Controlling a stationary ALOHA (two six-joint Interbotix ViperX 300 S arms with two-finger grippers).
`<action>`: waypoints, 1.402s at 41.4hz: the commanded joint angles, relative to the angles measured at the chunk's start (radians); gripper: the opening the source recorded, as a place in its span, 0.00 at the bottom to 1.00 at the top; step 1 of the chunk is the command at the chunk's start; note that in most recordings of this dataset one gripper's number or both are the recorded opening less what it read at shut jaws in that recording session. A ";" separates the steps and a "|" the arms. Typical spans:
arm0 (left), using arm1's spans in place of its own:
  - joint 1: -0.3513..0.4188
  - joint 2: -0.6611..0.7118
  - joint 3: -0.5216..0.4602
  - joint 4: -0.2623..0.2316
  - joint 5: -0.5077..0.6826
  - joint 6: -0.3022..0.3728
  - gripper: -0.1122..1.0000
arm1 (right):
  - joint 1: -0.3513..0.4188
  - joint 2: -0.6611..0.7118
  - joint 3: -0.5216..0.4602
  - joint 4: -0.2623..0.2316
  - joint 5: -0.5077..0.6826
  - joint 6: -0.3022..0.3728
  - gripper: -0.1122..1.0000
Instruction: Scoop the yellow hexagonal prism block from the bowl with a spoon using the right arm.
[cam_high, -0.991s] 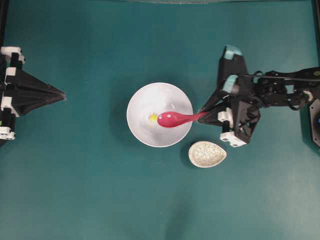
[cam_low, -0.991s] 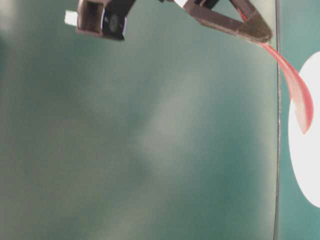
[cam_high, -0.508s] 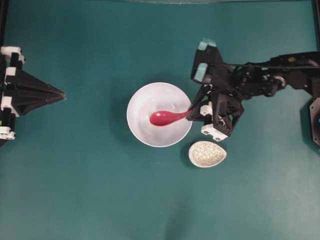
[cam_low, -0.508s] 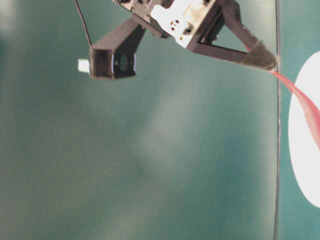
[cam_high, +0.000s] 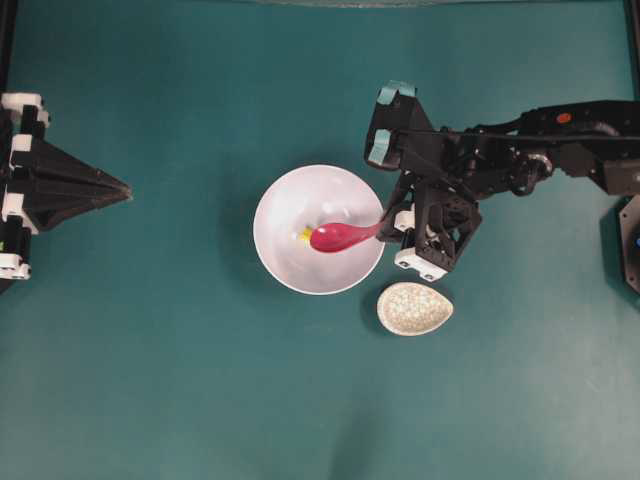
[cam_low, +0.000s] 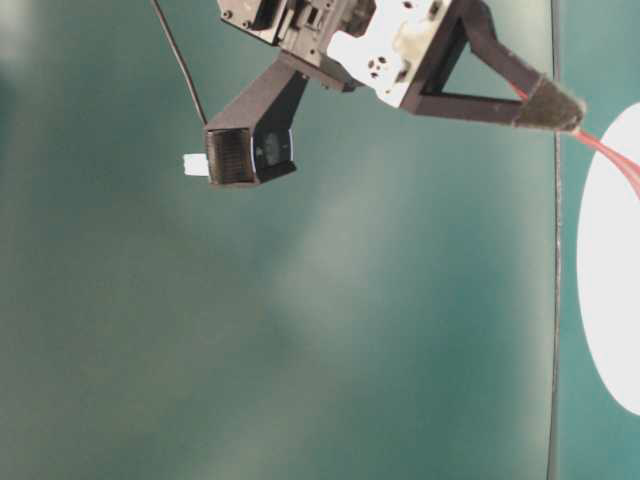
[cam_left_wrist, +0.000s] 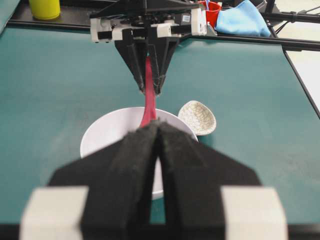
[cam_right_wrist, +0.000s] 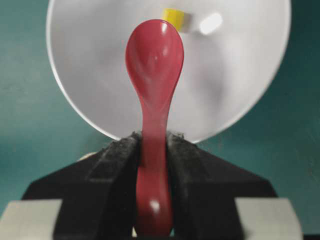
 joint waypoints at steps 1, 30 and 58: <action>0.002 0.005 -0.017 0.002 -0.005 -0.002 0.11 | -0.003 -0.009 -0.028 -0.017 0.003 0.017 0.30; 0.000 0.002 -0.017 0.002 -0.005 -0.002 0.11 | -0.003 0.077 -0.078 -0.020 0.035 0.028 0.30; 0.002 0.000 -0.018 0.002 -0.005 -0.002 0.11 | -0.003 0.101 -0.107 -0.063 -0.092 0.031 0.30</action>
